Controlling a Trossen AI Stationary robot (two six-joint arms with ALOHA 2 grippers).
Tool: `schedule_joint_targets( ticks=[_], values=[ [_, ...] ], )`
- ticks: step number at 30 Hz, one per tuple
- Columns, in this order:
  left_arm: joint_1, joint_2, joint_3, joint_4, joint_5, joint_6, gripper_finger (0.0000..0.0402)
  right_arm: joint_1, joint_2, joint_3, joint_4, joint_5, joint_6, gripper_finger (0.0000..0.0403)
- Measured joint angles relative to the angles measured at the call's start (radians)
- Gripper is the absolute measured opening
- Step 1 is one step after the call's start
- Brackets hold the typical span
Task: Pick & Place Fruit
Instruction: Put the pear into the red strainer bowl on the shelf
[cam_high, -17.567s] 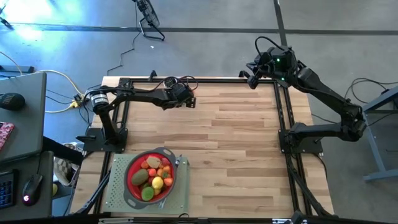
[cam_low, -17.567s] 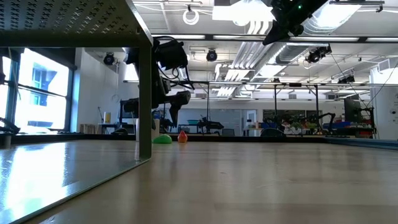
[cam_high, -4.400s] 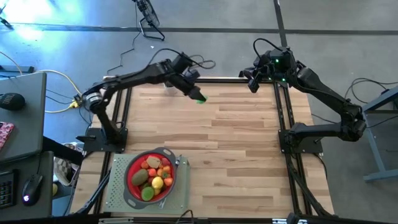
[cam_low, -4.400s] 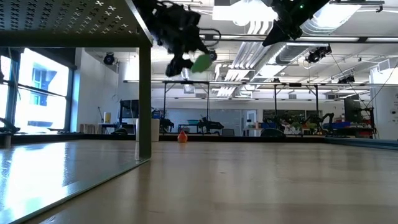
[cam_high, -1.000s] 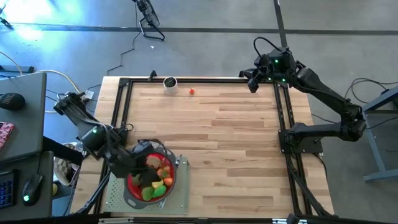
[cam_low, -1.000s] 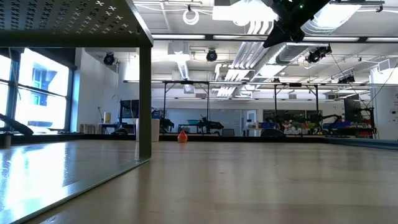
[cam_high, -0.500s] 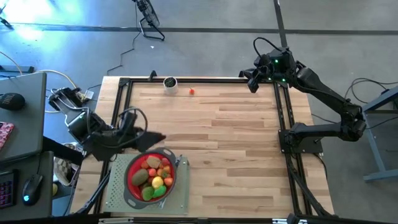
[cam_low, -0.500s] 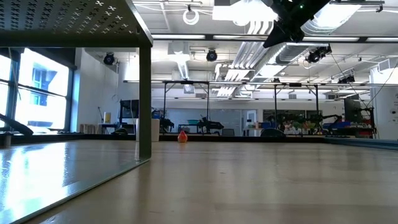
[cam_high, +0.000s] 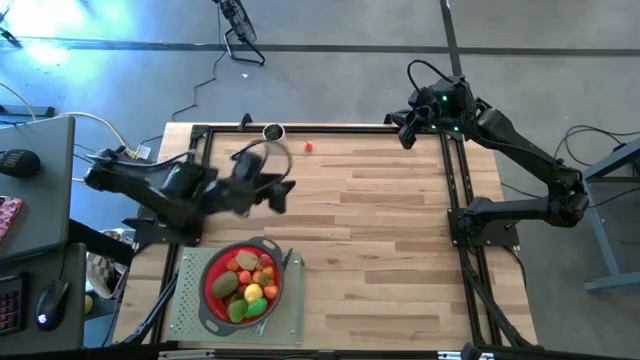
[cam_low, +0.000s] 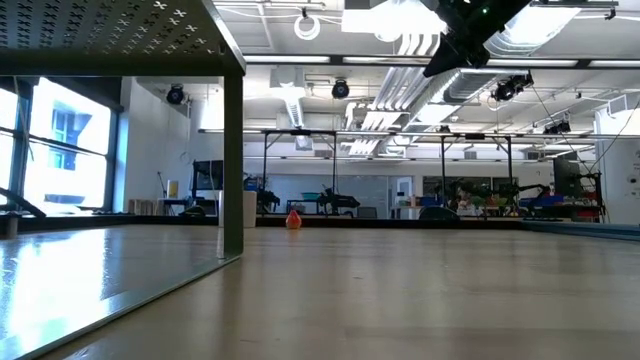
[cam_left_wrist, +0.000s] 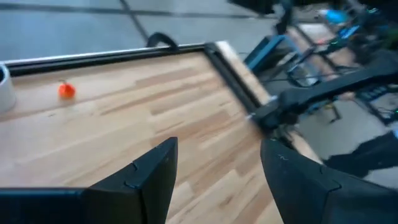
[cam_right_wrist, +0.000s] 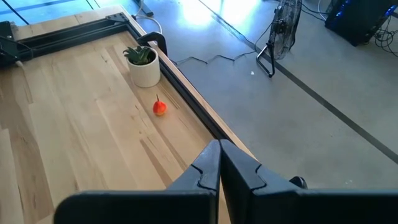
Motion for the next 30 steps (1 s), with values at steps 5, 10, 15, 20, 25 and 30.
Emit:
schedule_joint_targets(
  ticks=[5,10,15,20,25,30],
  values=[
    [0.201,0.063,0.000,0.000,0.227,0.059,0.0223,0.000,0.000,0.000,0.000,0.000,0.000,0.0003],
    [0.363,0.112,0.000,0.001,0.286,0.109,0.0223,0.000,0.000,0.000,0.000,-0.001,-0.001,0.0003],
    [0.480,0.162,0.000,0.000,0.291,0.150,0.0223,0.000,0.000,0.000,0.000,-0.002,-0.029,0.0003],
    [0.576,0.219,0.000,0.002,0.311,0.199,0.0223,0.000,0.000,0.000,0.000,-0.002,-0.033,0.0003],
    [0.651,0.285,0.001,0.007,0.336,0.205,0.0223,0.000,0.000,0.000,0.000,-0.002,-0.033,0.0003],
    [0.698,0.361,0.001,0.052,0.343,0.205,0.0223,0.000,0.000,0.000,0.000,-0.002,-0.034,0.0003]
  ],
)
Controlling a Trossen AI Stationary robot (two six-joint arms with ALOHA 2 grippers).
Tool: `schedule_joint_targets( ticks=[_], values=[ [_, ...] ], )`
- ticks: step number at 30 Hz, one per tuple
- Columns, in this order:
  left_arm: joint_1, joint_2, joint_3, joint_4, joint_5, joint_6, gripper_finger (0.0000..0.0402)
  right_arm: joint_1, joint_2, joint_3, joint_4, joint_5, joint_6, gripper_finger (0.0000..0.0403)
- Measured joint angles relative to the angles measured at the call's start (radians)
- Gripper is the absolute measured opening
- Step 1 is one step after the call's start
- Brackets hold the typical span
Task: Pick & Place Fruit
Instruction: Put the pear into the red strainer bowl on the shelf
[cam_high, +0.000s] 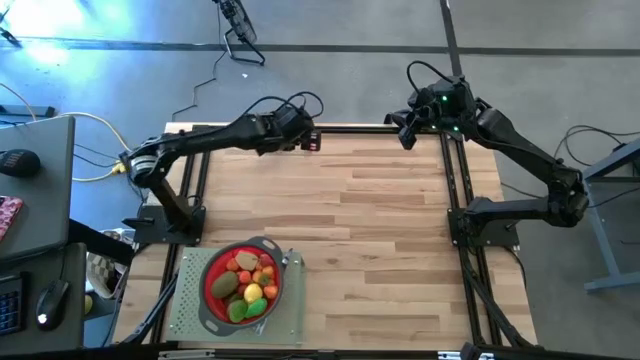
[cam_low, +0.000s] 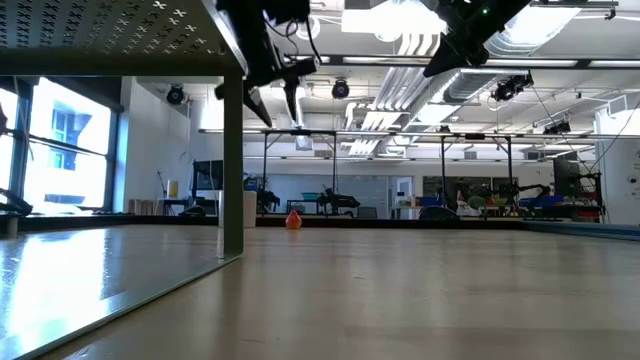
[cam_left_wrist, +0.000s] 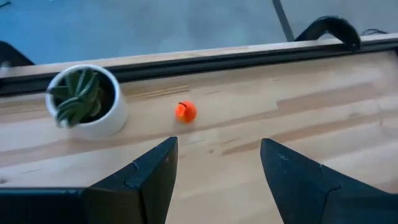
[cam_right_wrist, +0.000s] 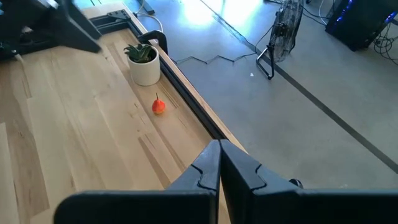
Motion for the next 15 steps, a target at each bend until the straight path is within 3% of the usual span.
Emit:
schedule_joint_targets(
  ticks=[15],
  values=[
    [0.016,0.211,0.000,0.175,0.043,0.056,0.0223,0.000,0.000,0.000,0.000,0.000,0.000,0.0003]
  ],
)
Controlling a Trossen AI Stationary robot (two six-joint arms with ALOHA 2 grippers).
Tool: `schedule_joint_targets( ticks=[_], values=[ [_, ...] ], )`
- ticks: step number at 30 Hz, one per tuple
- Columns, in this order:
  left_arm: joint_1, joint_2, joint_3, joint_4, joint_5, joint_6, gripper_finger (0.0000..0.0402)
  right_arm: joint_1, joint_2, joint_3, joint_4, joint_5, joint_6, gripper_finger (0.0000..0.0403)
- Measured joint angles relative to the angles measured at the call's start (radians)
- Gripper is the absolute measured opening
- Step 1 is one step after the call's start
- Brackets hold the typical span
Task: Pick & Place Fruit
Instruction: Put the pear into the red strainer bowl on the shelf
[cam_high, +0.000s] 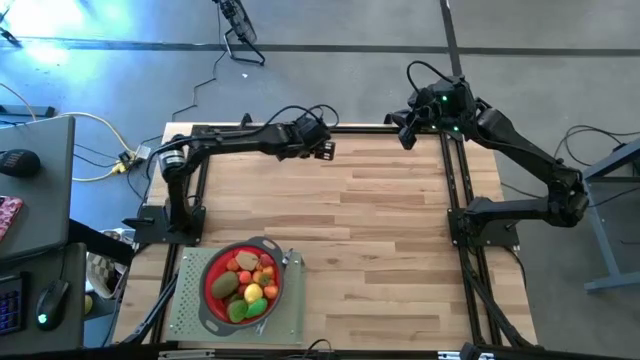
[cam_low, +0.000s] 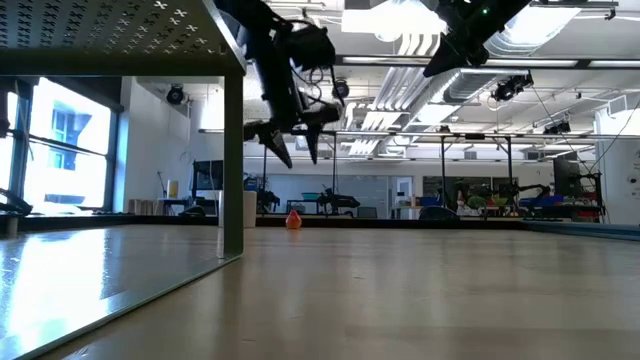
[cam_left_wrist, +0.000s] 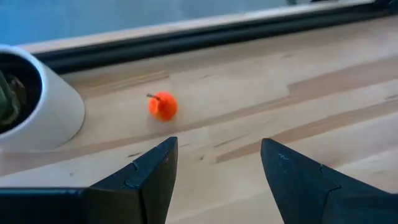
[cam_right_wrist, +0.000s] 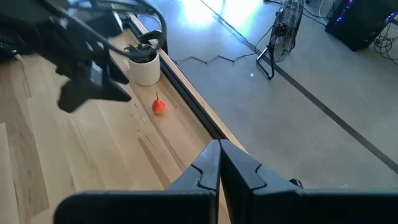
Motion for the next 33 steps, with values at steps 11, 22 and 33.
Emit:
schedule_joint_targets(
  ticks=[11,22,33],
  values=[
    [0.001,0.118,0.000,0.006,0.000,-0.045,0.0223,0.000,0.000,0.000,0.000,0.000,0.000,0.0003],
    [0.049,0.165,0.000,0.025,-0.015,-0.117,0.0223,0.000,0.000,0.000,0.000,0.000,0.000,0.0003],
    [0.080,0.206,-0.001,0.059,0.023,-0.122,0.0223,0.000,0.000,0.000,0.000,0.000,0.000,0.0003]
  ],
)
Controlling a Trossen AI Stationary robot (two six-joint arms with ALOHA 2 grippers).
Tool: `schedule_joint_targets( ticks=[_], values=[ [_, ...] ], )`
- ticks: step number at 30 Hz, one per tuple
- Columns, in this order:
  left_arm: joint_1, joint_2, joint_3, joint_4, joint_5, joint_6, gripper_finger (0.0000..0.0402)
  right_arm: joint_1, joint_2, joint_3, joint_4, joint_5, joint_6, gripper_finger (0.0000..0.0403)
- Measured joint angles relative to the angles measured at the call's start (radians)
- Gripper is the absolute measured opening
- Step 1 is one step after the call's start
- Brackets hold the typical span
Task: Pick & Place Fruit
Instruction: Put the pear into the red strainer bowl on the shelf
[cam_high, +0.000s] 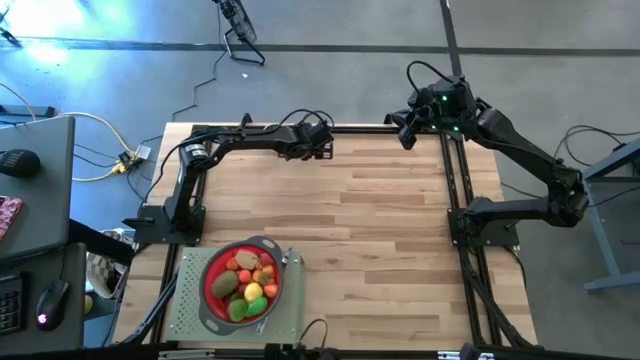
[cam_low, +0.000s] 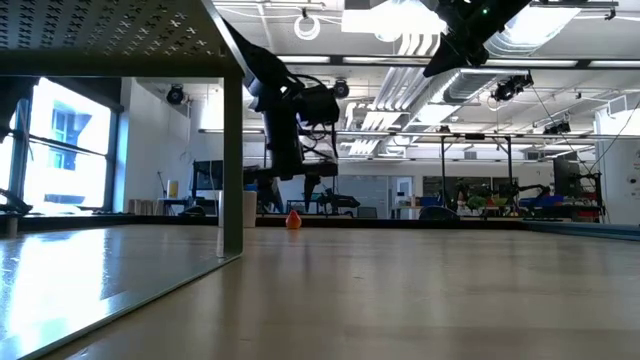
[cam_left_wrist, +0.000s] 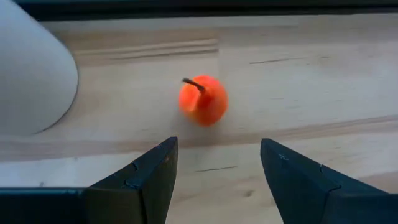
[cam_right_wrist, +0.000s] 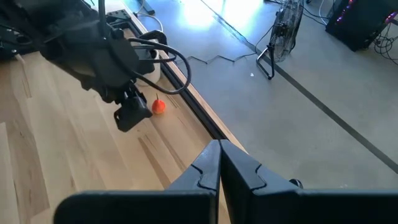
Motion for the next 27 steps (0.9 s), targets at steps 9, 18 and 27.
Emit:
schedule_joint_targets(
  ticks=[9,18,27],
  values=[
    [-0.001,0.000,0.001,0.015,0.003,-0.018,0.0223,0.000,0.000,0.000,0.000,0.000,0.000,0.0003],
    [-0.001,0.000,0.001,0.068,0.003,-0.171,0.0223,0.000,0.000,0.000,0.000,0.000,0.000,0.0003],
    [-0.001,0.000,0.001,-0.001,-0.080,-0.383,0.0223,0.000,0.000,0.000,0.000,0.000,0.000,0.0003]
  ],
)
